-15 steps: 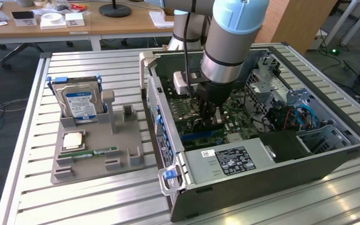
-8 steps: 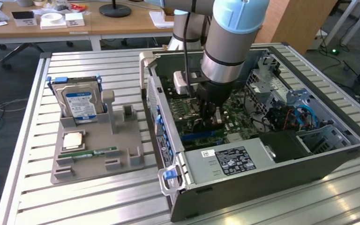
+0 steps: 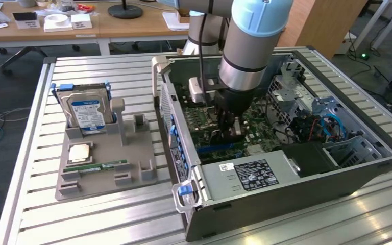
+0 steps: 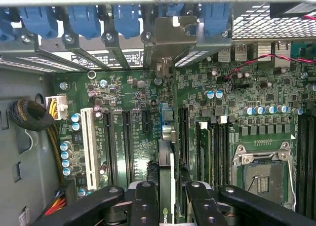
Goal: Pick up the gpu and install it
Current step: 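Insert the gpu into the slot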
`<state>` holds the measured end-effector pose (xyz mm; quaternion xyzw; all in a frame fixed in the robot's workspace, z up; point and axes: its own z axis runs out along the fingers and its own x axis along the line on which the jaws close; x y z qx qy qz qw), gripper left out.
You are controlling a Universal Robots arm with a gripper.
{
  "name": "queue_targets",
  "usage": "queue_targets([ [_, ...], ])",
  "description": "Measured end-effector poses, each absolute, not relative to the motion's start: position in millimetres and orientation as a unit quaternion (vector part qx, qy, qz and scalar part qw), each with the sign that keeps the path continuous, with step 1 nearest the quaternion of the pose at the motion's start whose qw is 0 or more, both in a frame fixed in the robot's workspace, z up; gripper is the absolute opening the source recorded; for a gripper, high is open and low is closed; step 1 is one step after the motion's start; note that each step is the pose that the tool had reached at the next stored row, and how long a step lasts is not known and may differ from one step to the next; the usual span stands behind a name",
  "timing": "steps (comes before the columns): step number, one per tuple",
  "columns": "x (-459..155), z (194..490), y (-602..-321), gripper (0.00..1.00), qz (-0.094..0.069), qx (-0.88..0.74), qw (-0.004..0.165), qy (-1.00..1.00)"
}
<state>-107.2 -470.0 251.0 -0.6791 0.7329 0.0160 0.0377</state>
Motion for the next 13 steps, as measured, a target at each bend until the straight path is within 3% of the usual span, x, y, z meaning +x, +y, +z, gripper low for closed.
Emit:
queue_targets([
  [13,-109.6,249.7,-470.3,0.26,0.017,-0.676,0.038,0.736],
])
